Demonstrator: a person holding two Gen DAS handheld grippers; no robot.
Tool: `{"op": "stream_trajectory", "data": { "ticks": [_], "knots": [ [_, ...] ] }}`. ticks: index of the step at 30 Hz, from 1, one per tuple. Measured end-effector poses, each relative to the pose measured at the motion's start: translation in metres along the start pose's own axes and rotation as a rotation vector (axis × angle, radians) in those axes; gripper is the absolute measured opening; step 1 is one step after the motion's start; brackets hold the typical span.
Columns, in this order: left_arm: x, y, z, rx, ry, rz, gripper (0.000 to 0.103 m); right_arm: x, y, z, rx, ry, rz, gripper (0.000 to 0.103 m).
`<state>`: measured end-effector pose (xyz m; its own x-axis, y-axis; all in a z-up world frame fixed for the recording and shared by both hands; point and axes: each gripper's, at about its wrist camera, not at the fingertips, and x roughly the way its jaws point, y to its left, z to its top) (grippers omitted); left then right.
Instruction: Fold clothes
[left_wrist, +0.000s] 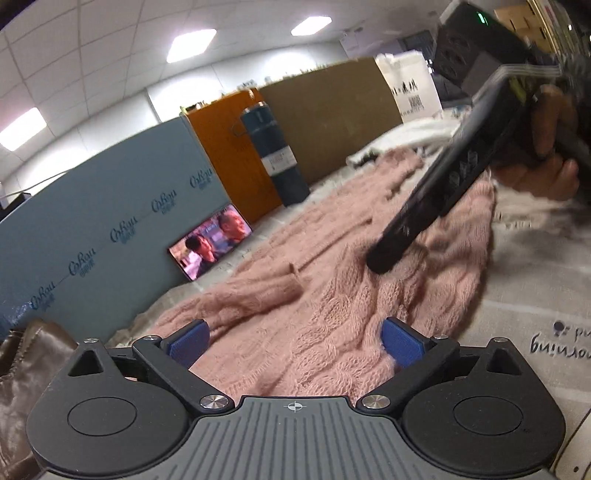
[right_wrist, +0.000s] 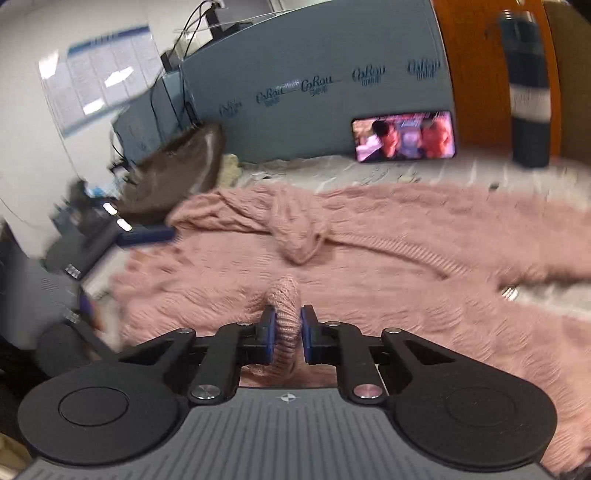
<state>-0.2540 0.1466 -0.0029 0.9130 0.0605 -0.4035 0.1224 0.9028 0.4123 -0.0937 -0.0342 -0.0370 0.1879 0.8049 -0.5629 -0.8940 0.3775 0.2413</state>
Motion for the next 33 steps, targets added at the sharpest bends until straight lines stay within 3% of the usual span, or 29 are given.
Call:
{"op": "stream_trajectory", "data": {
  "ticks": [3,5,8,10,15,21,24,28,30,31,32,33],
  "knots": [
    [-0.013,0.008,0.001,-0.019,-0.045,-0.043,0.101,0.007,0.012,-0.008,-0.138,0.018,-0.122,0.043],
    [-0.024,0.010,-0.002,-0.009,-0.063,-0.095,0.101,0.000,0.014,-0.010,-0.186,-0.010,-0.148,0.055],
    [-0.038,0.010,-0.008,0.030,-0.029,-0.150,0.101,-0.021,0.001,-0.012,-0.183,-0.071,-0.142,0.068],
    [-0.044,0.005,-0.013,0.069,0.019,-0.155,0.101,-0.038,-0.004,-0.019,-0.228,-0.092,-0.158,0.082],
    [-0.044,-0.002,-0.023,0.146,0.123,-0.098,0.101,-0.070,-0.010,-0.040,-0.366,-0.020,-0.166,0.088],
    [-0.028,-0.001,-0.023,0.153,0.107,-0.029,0.101,-0.079,-0.014,-0.057,-0.478,0.114,-0.284,0.089],
    [-0.022,-0.009,-0.023,0.233,0.075,0.049,0.101,-0.078,-0.023,-0.057,-0.474,0.113,-0.283,0.097],
    [-0.021,0.001,-0.028,0.230,0.098,0.129,0.100,-0.074,-0.040,-0.051,-0.445,0.080,-0.323,0.096],
    [-0.023,0.007,-0.030,0.219,0.105,0.142,0.091,-0.074,-0.046,-0.049,-0.432,0.047,-0.344,0.093],
    [-0.024,0.008,-0.029,0.225,0.105,0.133,0.076,-0.074,-0.048,-0.047,-0.424,0.027,-0.341,0.088],
    [-0.024,0.008,-0.027,0.233,0.105,0.123,0.049,-0.075,-0.050,-0.046,-0.415,0.004,-0.321,0.083],
    [-0.024,0.009,-0.025,0.232,0.101,0.116,0.038,-0.074,-0.051,-0.045,-0.413,-0.013,-0.305,0.070]
  ]
}}
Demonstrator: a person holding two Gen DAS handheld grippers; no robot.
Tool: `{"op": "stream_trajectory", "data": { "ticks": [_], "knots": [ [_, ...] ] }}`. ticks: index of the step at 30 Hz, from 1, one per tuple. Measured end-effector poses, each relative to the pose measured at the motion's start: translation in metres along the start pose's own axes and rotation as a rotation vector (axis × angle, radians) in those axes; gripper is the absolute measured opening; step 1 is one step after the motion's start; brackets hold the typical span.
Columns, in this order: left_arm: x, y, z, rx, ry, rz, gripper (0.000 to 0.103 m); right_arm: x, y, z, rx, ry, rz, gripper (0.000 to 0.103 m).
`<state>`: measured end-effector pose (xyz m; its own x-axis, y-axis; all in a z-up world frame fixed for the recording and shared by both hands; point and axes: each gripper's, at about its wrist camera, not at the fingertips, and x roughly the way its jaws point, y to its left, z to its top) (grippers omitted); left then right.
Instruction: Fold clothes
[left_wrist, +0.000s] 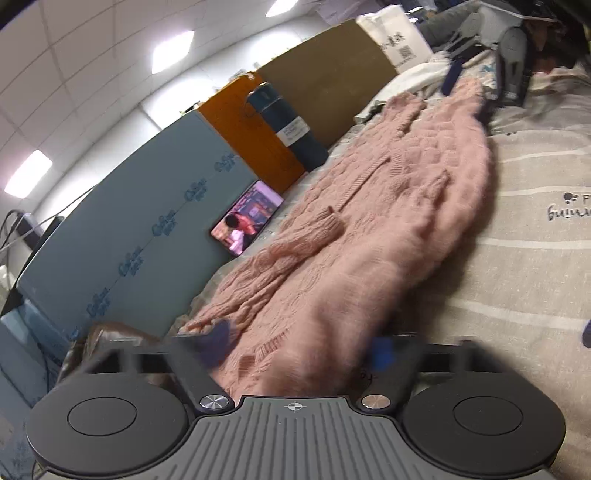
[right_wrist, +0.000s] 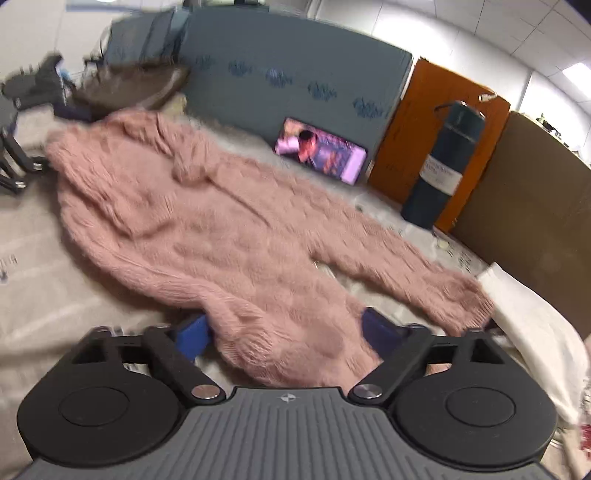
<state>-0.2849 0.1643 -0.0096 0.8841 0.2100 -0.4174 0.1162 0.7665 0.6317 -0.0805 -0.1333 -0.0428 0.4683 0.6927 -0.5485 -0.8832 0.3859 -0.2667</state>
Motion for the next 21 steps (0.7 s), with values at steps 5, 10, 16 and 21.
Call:
{"op": "stream_trajectory", "data": {
  "ticks": [5,10,16,21],
  "knots": [
    [0.006,0.016,0.007,-0.072,-0.051,0.020,0.019,0.008,-0.014,0.006,0.056,-0.109,0.038,0.017],
    [0.025,0.037,0.018,-0.037,-0.058,0.045,0.018,0.023,-0.036,0.032,0.084,-0.209,0.044,0.010],
    [0.057,0.065,0.020,-0.027,0.027,0.022,0.018,0.066,-0.052,0.059,0.045,-0.174,0.064,0.010],
    [0.080,0.079,0.015,-0.077,0.032,0.020,0.037,0.097,-0.061,0.063,0.065,-0.126,0.064,0.010]
  ]
}}
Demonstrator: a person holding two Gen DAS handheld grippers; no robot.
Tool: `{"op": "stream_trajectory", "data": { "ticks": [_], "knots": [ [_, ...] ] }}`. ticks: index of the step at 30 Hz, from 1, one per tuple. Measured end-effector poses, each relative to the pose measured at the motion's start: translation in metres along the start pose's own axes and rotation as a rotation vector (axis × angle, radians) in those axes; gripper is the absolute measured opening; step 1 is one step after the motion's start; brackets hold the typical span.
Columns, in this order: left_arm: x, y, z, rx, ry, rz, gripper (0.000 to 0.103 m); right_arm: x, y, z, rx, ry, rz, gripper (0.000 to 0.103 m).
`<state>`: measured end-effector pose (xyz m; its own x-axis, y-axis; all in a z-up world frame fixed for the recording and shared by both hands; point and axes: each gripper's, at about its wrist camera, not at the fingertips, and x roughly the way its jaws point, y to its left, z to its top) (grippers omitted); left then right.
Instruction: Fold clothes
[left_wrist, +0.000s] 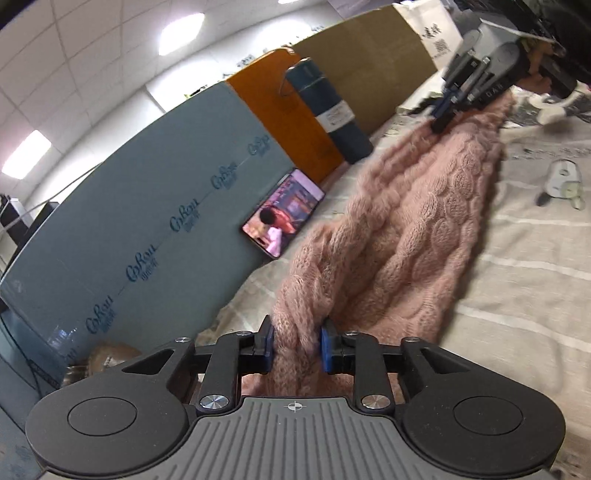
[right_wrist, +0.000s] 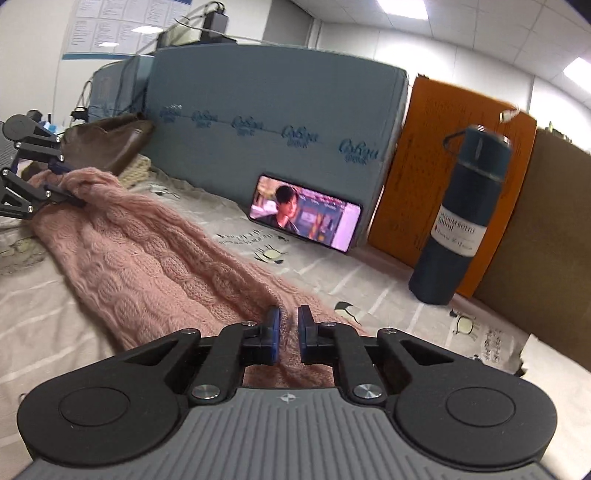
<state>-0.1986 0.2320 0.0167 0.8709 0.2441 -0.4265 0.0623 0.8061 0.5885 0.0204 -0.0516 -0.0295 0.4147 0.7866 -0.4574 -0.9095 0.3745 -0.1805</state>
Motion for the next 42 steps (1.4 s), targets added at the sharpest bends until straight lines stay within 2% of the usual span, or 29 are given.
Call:
{"op": "stream_trajectory", "data": {
  "ticks": [2,3,4,6,9,12,13,16,20,23,26,28,29,32,33,34,35,36,38,42],
  "knots": [
    [0.006,0.006,-0.002,-0.052,-0.021,0.044,0.057,0.005,-0.004,-0.002,0.027,-0.005,-0.022,0.011],
    [0.010,0.009,-0.002,-0.077,-0.025,0.055,0.059,0.007,-0.005,-0.003,0.037,-0.006,-0.041,0.015],
    [0.014,0.012,-0.003,-0.098,-0.020,0.063,0.059,0.009,-0.006,-0.004,0.047,-0.006,-0.061,0.021],
    [0.025,0.015,-0.006,-0.136,0.007,0.082,0.060,0.011,-0.010,-0.008,0.062,-0.001,-0.089,0.027],
    [0.037,0.014,-0.013,-0.176,0.040,0.101,0.067,0.005,-0.021,-0.014,0.095,0.002,-0.119,0.037],
    [0.042,0.013,-0.014,-0.197,0.046,0.118,0.070,-0.016,-0.030,-0.020,0.125,-0.010,-0.146,0.056],
    [0.042,0.014,-0.013,-0.202,0.044,0.130,0.075,-0.026,-0.033,-0.023,0.140,-0.020,-0.159,0.064],
    [0.033,0.017,-0.011,-0.226,0.020,0.160,0.076,-0.051,-0.041,-0.033,0.189,-0.027,-0.251,0.074],
    [0.023,0.013,0.003,-0.250,-0.066,0.183,0.078,-0.060,-0.058,-0.062,0.337,0.048,-0.383,0.074],
    [0.020,0.008,0.018,-0.260,-0.125,0.121,0.078,-0.055,-0.068,-0.076,0.452,0.097,-0.403,0.072],
    [0.029,0.004,0.034,-0.327,-0.156,-0.022,0.078,-0.050,-0.068,-0.078,0.501,0.128,-0.413,0.062],
    [0.047,0.000,0.044,-0.414,-0.132,-0.121,0.078,-0.047,-0.066,-0.079,0.531,0.141,-0.411,0.048],
    [0.057,-0.002,0.048,-0.450,-0.112,-0.162,0.078,-0.047,-0.064,-0.078,0.532,0.145,-0.430,0.045],
    [0.088,-0.011,0.054,-0.484,-0.034,-0.241,0.073,-0.050,-0.061,-0.077,0.525,0.153,-0.502,0.032],
    [0.096,-0.014,0.055,-0.489,-0.009,-0.268,0.068,-0.053,-0.059,-0.075,0.510,0.153,-0.537,0.024],
    [0.103,-0.017,0.054,-0.489,0.015,-0.297,0.052,-0.056,-0.056,-0.074,0.494,0.153,-0.572,0.018],
    [0.108,-0.020,0.053,-0.487,0.029,-0.321,0.039,-0.059,-0.055,-0.073,0.489,0.145,-0.584,0.015],
    [0.109,-0.022,0.051,-0.480,0.027,-0.331,0.036,-0.062,-0.056,-0.073,0.492,0.134,-0.578,0.012],
    [0.106,-0.026,0.048,-0.464,0.009,-0.334,0.016,-0.066,-0.054,-0.068,0.474,0.109,-0.584,0.009],
    [0.094,-0.029,0.051,-0.448,-0.061,-0.234,0.010,-0.073,-0.048,-0.050,0.406,0.012,-0.637,0.005]
  ]
}}
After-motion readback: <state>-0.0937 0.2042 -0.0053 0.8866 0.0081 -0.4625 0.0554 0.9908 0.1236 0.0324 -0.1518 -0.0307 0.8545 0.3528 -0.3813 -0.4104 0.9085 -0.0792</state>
